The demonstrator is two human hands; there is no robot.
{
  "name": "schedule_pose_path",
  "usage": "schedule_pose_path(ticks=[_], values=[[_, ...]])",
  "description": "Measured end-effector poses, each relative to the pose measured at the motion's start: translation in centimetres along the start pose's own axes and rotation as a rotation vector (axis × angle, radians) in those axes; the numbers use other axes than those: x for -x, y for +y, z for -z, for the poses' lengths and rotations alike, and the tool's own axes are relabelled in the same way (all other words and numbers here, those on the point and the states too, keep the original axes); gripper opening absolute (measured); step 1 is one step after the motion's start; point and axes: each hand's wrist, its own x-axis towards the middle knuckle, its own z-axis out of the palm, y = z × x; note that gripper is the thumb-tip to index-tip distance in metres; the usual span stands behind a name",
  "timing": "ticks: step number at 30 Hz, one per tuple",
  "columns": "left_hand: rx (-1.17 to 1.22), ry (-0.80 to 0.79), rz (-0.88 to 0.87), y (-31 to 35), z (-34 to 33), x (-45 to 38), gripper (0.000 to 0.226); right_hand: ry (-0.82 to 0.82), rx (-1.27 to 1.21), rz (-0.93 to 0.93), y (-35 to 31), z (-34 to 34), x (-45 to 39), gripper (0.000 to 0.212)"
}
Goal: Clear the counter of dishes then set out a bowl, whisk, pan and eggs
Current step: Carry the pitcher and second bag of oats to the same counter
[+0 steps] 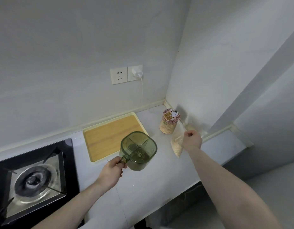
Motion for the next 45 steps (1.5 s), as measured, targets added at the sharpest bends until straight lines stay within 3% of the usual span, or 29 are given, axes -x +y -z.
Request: schedule_pose_path(ticks=[6, 16, 28, 37, 45], values=[[-0.005, -0.010, 0.006, 0.9, -2.0, -1.6, 0.023, -0.028, 0.118, -0.052, 1.6, -0.4, -2.9, 0.019], [0.001, -0.088, 0.036, 1.9, -5.6, -4.7, 0.022, 0.044, 0.043, -0.093, 1.9, 0.2, -5.2, 0.020], [-0.043, -0.196, 0.128, 1.5, -8.9, -8.6, 0.022, 0.106, -0.021, -0.163, 4.9, -0.5, -2.2, 0.042], [-0.043, -0.306, 0.202, 1.9, -9.8, -11.4, 0.032, 0.109, 0.047, 0.020, 4.9, 0.5, -1.7, 0.044], [-0.152, -0.366, 0.197, 2.8, -11.2, -12.3, 0.022, 0.198, 0.048, 0.180, 3.0, 0.7, -1.4, 0.036]])
